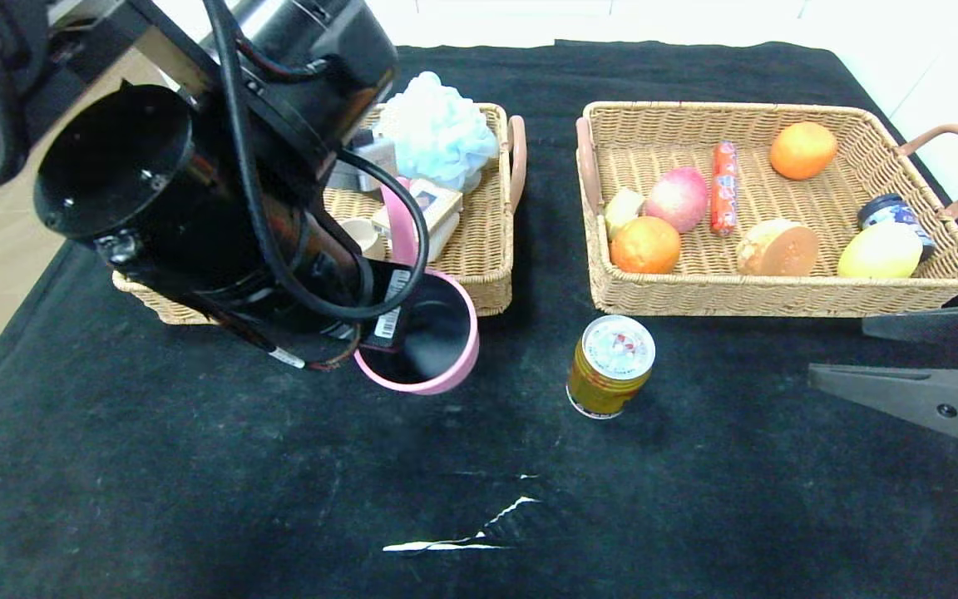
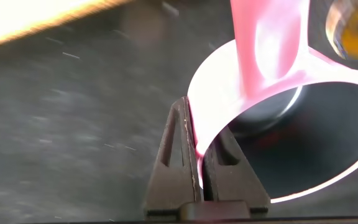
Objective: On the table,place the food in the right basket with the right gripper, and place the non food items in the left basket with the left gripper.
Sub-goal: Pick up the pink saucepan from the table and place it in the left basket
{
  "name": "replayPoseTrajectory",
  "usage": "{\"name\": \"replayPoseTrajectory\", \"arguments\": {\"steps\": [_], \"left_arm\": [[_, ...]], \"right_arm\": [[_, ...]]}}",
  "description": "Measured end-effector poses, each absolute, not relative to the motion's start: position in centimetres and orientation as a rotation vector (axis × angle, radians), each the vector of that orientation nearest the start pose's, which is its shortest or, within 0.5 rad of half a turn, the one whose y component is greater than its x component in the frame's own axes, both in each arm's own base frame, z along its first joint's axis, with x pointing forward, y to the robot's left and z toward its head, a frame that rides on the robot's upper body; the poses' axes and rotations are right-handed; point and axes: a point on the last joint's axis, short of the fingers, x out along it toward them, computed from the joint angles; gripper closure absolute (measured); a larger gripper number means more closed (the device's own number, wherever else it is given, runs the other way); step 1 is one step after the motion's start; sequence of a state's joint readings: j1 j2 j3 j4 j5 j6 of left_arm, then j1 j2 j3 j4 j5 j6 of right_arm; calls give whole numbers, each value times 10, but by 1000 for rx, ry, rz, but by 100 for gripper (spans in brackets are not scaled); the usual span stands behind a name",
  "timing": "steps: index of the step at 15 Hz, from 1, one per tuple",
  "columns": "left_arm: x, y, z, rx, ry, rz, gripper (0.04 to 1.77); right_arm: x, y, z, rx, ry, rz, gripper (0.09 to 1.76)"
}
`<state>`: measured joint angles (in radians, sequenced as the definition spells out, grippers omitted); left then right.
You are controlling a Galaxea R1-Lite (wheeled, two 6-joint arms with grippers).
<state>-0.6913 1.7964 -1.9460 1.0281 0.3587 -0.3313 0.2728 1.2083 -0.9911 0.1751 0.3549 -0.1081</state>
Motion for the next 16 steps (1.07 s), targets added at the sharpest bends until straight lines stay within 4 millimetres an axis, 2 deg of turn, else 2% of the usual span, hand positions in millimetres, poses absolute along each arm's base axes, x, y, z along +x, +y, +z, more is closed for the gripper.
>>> {"name": "replayPoseTrajectory", "arguments": {"steps": [4,9,16], "left_arm": [[249,-144,333,74,706,-103,165],[261,-100,352,-37,609,-87,165],[287,-45,363,-198,480,-119,165]], "right_arm": [[166,55,277,-87,368,639,14],[167,55,277,-87,370,639,14],[167,55,277,-86,371,639,14]]}}
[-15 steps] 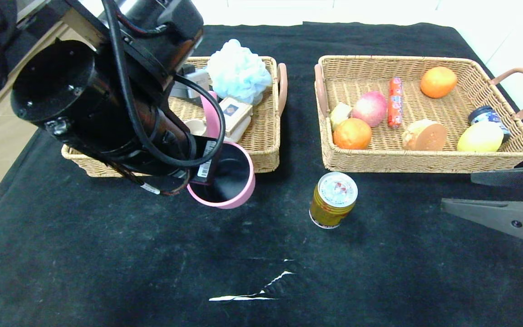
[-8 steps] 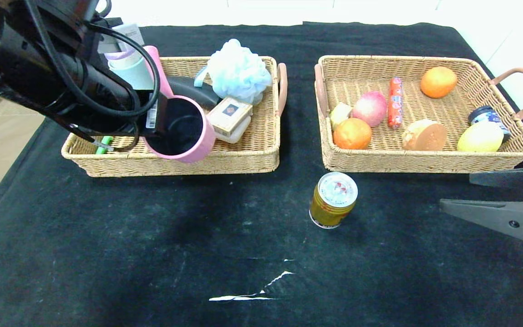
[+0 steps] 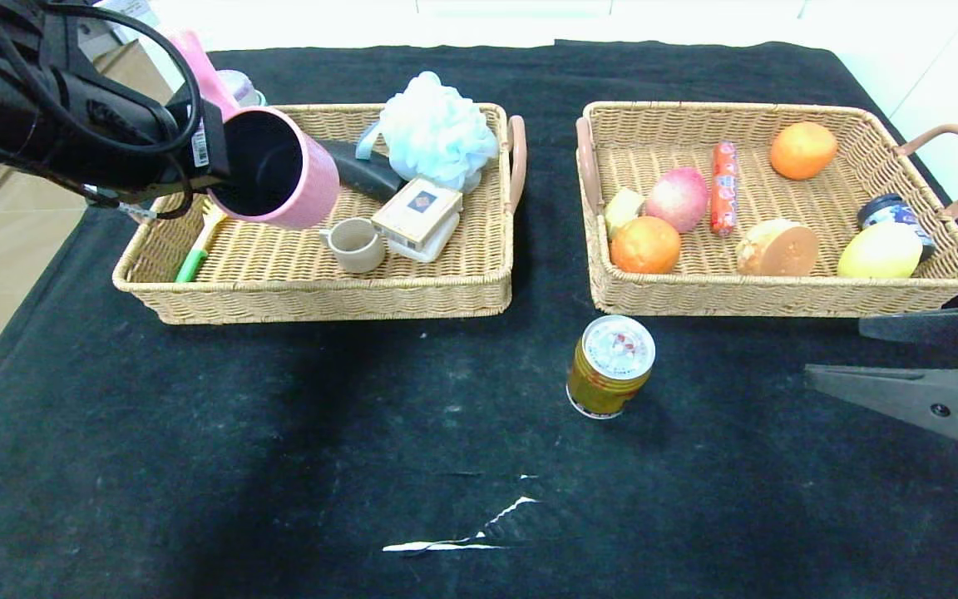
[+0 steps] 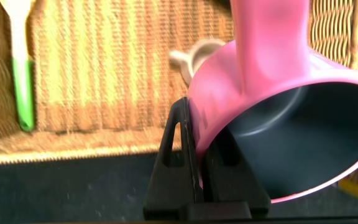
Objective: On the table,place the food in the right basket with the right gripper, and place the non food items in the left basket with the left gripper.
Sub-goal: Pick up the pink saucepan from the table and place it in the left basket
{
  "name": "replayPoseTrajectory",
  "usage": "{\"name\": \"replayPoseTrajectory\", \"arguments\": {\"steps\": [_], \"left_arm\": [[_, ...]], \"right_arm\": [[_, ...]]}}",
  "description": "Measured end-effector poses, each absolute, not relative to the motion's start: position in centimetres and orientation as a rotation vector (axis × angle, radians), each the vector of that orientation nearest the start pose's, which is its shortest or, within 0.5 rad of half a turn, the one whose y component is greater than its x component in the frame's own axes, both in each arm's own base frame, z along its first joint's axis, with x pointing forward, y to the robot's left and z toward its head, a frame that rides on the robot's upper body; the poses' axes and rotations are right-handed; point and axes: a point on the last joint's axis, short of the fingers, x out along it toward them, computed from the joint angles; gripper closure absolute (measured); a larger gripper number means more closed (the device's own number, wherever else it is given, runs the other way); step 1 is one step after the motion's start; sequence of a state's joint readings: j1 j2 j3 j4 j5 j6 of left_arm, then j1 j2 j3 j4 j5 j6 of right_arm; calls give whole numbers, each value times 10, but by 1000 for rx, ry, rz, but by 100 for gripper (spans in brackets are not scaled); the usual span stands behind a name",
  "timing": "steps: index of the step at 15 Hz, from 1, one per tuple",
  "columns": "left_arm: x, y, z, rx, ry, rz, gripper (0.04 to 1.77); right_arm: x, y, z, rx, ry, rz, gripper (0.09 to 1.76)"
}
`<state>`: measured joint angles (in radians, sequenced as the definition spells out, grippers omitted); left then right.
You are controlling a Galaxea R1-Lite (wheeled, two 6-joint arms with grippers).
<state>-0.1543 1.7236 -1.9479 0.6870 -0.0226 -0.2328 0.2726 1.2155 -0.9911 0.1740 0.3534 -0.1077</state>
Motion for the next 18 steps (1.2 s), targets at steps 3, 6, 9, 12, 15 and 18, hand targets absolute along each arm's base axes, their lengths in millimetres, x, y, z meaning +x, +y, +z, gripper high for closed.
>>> {"name": "replayPoseTrajectory", "arguments": {"steps": [3,6,9,12,15,18], "left_arm": [[304,-34,358,-216,457,-99,165],[319,-26,350,-225,455,-76,165],[325,-22,345,-241,468,-93,165],[326,-21,345,-243,467,-95,124],[326,-21,346,-244,468,-99,88],[323,-21,348,-240,461,-101,63]], "right_arm": [[168,55,276,-87,374,639,14],[169,55,276,-86,376,639,14],[169,55,276,-86,377,638,14],[169,55,276,-86,376,638,14],[169,55,276,-86,376,638,14],[169,55,276,-86,376,638,14]]}}
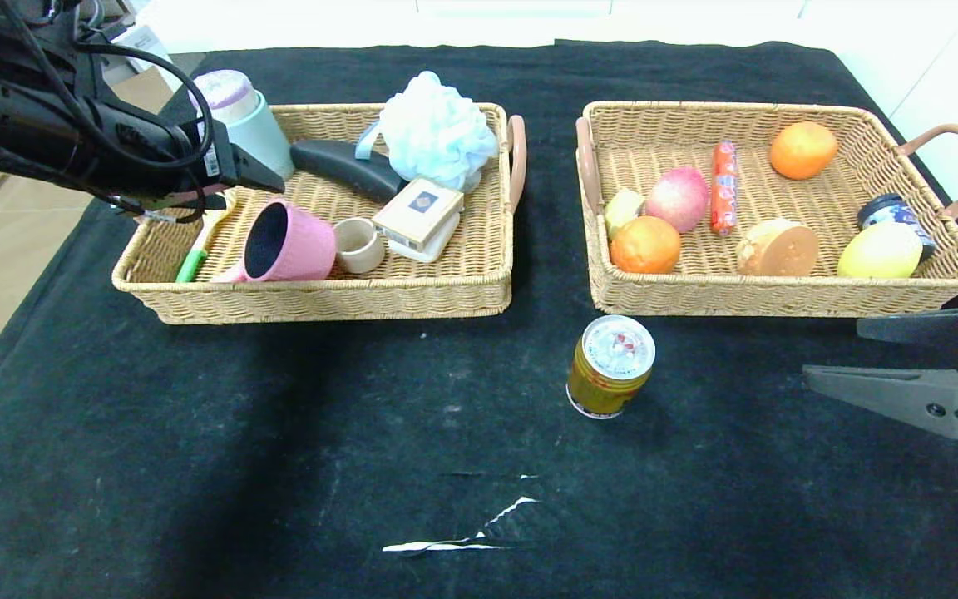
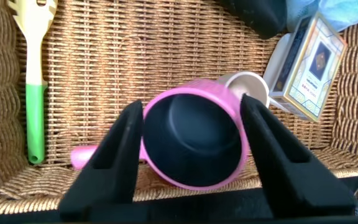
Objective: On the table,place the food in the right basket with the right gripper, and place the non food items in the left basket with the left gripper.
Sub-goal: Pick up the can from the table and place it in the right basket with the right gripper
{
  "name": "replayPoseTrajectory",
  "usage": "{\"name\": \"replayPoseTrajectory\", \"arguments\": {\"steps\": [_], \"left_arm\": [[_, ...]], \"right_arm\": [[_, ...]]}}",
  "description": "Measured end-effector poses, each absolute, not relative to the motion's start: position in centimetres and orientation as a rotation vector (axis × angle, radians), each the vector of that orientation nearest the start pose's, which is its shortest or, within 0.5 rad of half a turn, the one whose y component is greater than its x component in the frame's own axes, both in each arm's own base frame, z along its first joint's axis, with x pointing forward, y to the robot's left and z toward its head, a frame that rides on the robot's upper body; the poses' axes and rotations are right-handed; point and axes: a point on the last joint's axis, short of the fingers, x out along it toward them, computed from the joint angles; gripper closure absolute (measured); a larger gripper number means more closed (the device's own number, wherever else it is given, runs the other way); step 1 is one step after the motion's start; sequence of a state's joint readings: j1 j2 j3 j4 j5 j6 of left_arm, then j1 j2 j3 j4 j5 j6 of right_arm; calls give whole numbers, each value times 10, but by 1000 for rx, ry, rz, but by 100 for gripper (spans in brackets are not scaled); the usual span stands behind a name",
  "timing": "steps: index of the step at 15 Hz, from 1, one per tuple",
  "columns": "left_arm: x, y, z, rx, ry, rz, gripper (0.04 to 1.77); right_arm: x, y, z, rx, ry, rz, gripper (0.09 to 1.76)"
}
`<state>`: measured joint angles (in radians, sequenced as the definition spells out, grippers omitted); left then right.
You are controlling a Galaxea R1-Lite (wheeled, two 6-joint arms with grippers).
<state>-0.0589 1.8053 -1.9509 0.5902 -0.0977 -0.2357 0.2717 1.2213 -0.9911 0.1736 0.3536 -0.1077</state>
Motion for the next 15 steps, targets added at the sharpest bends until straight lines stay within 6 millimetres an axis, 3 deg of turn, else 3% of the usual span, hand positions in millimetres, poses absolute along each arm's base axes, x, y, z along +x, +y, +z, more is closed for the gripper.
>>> {"name": "replayPoseTrajectory", "arguments": {"steps": [7,15], "left_arm": [[288,-31,360,-220,452,-136,32],[216,-57,337,-77,523,-305,17]], "right_arm": [[171,55,275,-88,376,630,14],[177,57,270,-90,385,630,14]]}}
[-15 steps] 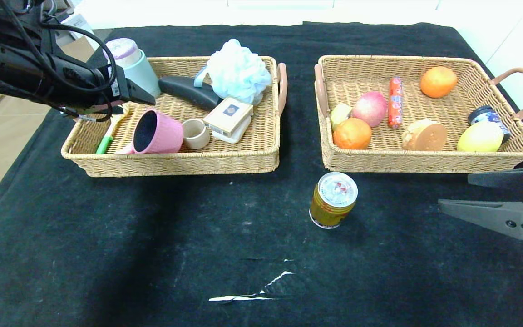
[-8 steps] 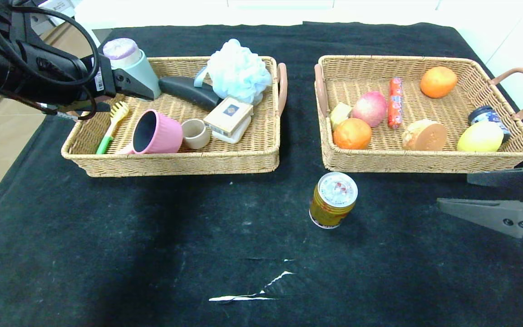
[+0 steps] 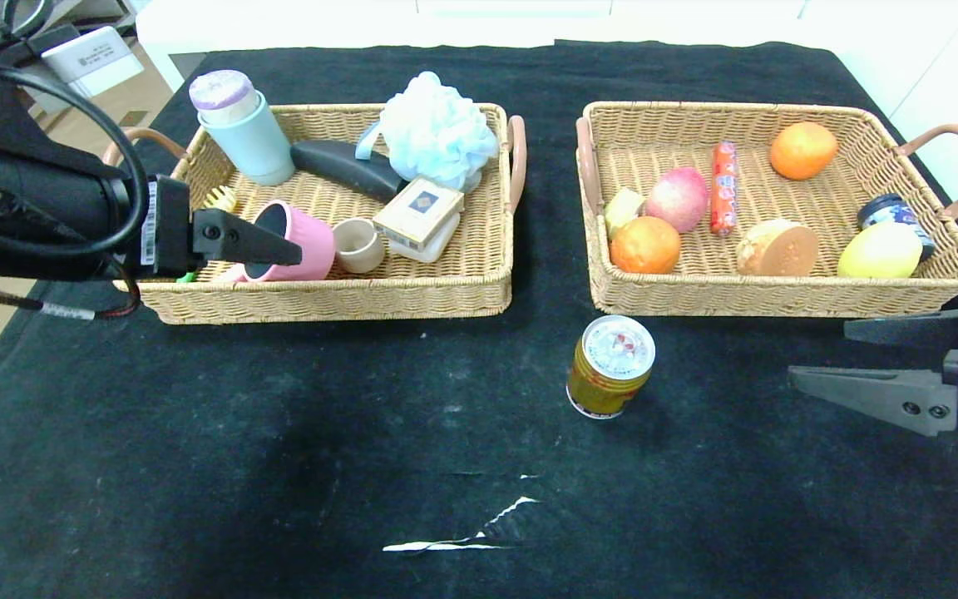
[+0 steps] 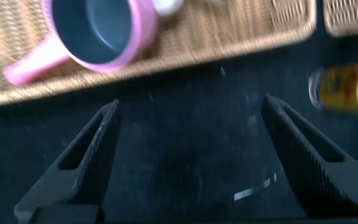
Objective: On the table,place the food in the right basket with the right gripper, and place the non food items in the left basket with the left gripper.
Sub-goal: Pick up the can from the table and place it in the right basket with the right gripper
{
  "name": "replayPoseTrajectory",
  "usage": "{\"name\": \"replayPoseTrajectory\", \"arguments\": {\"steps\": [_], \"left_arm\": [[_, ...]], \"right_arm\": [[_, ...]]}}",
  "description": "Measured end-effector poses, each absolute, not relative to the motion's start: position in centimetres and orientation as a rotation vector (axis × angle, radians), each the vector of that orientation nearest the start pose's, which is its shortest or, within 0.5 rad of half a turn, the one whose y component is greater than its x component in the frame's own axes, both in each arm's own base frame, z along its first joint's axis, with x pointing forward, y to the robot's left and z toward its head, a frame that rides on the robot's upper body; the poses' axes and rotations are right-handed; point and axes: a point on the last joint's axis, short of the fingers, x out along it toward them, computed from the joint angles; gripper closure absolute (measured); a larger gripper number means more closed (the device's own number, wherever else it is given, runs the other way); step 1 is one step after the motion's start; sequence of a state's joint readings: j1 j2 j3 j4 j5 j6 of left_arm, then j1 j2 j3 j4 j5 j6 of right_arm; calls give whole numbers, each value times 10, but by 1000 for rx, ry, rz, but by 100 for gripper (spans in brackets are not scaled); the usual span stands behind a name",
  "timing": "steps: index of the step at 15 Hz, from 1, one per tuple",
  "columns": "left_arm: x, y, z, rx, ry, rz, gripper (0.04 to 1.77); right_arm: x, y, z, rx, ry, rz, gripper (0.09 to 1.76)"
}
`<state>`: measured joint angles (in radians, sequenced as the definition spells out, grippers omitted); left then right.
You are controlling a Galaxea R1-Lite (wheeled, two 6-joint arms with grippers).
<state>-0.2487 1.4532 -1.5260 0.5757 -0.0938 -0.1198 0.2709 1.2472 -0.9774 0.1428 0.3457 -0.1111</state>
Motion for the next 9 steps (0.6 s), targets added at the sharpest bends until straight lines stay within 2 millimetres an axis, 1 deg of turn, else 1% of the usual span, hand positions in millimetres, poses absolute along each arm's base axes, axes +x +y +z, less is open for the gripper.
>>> {"name": "replayPoseTrajectory", "arguments": {"steps": [2,5,7,9], "left_arm": [[199,-63,324,-15,507,-371,16],[176,-74,311,52,406,-478,14],[162,-75,306,86,386,-522,13],[154,-73,300,153,373,-551,12]], "right_arm": [[177,57,270,-90,385,630,14],[177,57,270,-90,386,631,14],[177,57,270,-90,385,632,14],[177,57,270,-91,386,631,14]]}}
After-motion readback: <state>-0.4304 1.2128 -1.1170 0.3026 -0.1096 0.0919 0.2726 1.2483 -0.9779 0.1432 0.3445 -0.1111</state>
